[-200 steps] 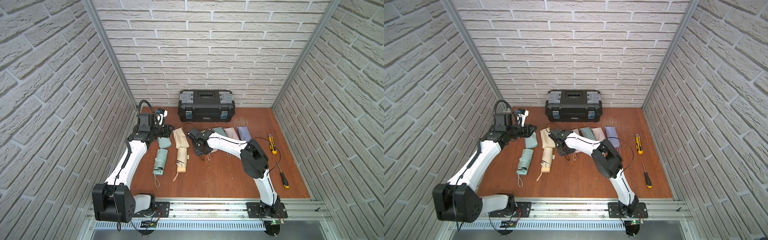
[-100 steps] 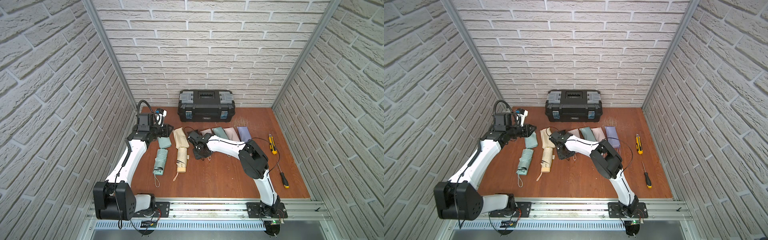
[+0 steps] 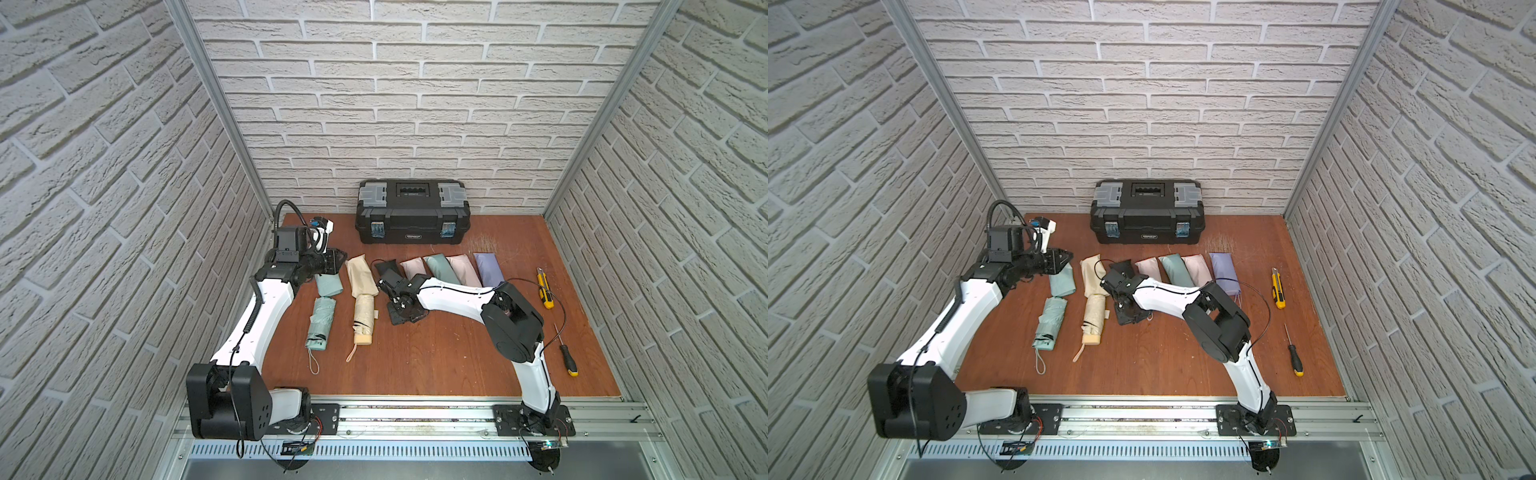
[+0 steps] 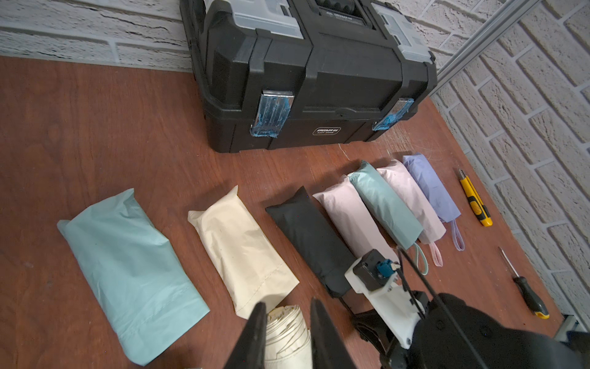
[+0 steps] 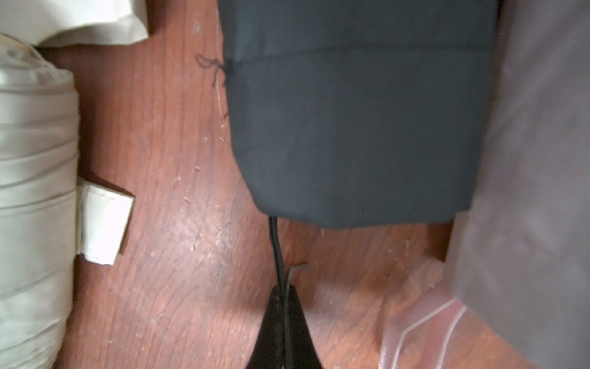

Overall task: Take umbrellas out of sleeves
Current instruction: Move the umbrella to the center of the board.

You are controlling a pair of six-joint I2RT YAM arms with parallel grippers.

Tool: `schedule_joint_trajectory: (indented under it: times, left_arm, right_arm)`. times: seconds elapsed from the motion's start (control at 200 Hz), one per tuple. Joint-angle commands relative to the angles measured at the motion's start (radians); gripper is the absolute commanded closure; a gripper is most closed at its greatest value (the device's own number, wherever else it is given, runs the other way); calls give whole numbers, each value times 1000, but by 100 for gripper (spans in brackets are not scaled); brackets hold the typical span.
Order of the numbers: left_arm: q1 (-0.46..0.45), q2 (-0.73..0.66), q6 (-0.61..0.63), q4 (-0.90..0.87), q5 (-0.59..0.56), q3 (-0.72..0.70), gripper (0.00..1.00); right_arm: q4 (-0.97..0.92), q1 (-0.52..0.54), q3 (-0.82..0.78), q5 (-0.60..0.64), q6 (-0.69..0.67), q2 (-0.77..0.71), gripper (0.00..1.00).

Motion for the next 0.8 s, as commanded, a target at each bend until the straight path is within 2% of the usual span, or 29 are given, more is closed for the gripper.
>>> schedule_joint_trajectory:
  times: [0.0, 0.24, 0.475, 0.595, 0.795]
  left_arm:
    - [6, -8, 1, 35, 12, 7, 73]
    - [3, -5, 0, 36, 17, 7, 73]
    - [-20, 15, 12, 40, 40, 4, 69]
    - [-57, 27, 30, 29, 28, 4, 68]
    - [-161, 50, 68, 10, -62, -3, 65]
  right_arm:
    - [-87, 24, -73, 13, 17, -38, 97]
    - [-77, 45, -278, -12, 52, -198, 97]
    - [-16, 79, -488, -28, 132, -337, 97]
    - [-18, 87, -540, -18, 160, -411, 97]
    - [-53, 87, -614, 48, 152, -508, 97]
